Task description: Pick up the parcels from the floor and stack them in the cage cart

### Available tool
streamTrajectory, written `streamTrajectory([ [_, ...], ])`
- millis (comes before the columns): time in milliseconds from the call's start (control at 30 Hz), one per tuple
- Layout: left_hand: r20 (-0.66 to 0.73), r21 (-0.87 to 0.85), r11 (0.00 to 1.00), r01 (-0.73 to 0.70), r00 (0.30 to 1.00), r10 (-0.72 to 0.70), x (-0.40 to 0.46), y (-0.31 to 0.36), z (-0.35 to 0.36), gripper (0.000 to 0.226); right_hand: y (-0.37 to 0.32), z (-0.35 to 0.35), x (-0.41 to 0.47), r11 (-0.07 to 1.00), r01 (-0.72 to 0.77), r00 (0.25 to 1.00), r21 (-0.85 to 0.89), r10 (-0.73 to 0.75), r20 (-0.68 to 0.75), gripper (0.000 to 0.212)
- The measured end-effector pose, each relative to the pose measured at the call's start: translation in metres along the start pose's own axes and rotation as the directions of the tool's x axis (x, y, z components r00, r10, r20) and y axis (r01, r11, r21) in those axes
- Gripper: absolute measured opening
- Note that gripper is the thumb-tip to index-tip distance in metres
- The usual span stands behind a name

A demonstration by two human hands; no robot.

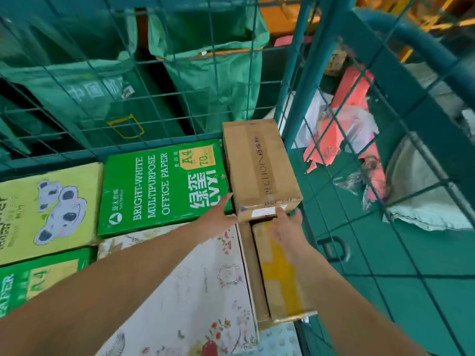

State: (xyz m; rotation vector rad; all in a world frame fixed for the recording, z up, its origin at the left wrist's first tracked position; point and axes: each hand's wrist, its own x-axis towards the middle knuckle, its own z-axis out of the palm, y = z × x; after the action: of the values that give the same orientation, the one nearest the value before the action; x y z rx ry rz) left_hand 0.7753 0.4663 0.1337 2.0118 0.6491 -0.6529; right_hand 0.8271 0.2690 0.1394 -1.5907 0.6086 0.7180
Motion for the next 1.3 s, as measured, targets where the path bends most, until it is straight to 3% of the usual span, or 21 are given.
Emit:
streamTrajectory([
  [67, 0.013, 0.008, 1.0, -0.03, 0.999, 0.03, 0.007, 0.001, 0.011, 0.082, 0.001, 0.004, 0.011, 0.991, 0.074, 0.997, -0.108, -0.077, -0.029, 0.094],
  [133, 0.026, 0.048, 0.994, -0.101, 0.995, 0.1, 0.012, -0.001, 0.016, 0.082, -0.003, 0.007, 0.013, 0.947, 0.164, 0.985, -0.278, -0.173, -0.011, 0.08],
  [267, 0.083, 0.175, 0.973, -0.152, 0.987, 0.139, 0.013, 0.001, 0.02, 0.076, -0.003, 0.009, 0.016, 0.744, 0.233, 0.972, -0.626, -0.188, 0.139, 0.068],
  [433, 0.094, 0.16, 0.986, -0.049, 0.995, 0.035, 0.013, 0.01, 0.017, 0.075, -0.008, 0.009, 0.011, 0.661, 0.247, 0.968, -0.708, -0.143, 0.204, 0.071],
  [767, 0.114, 0.074, 0.997, -0.018, 0.993, 0.01, -0.063, -0.004, 0.019, 0.074, 0.033, -0.005, -0.054, 0.92, 0.086, 0.982, -0.383, -0.013, 0.19, 0.069],
  [1033, 0.153, -0.036, 0.999, -0.012, 0.988, 0.017, -0.16, -0.005, 0.015, 0.073, 0.047, -0.017, -0.16, 0.973, 0.045, 0.986, -0.227, -0.007, 0.168, 0.061],
  [1300, 0.265, -0.249, 0.951, -0.182, 0.932, 0.247, -0.296, -0.001, 0.01, 0.059, 0.088, -0.04, -0.3, 0.994, 0.1, 0.993, -0.039, -0.097, 0.068, 0.051],
])
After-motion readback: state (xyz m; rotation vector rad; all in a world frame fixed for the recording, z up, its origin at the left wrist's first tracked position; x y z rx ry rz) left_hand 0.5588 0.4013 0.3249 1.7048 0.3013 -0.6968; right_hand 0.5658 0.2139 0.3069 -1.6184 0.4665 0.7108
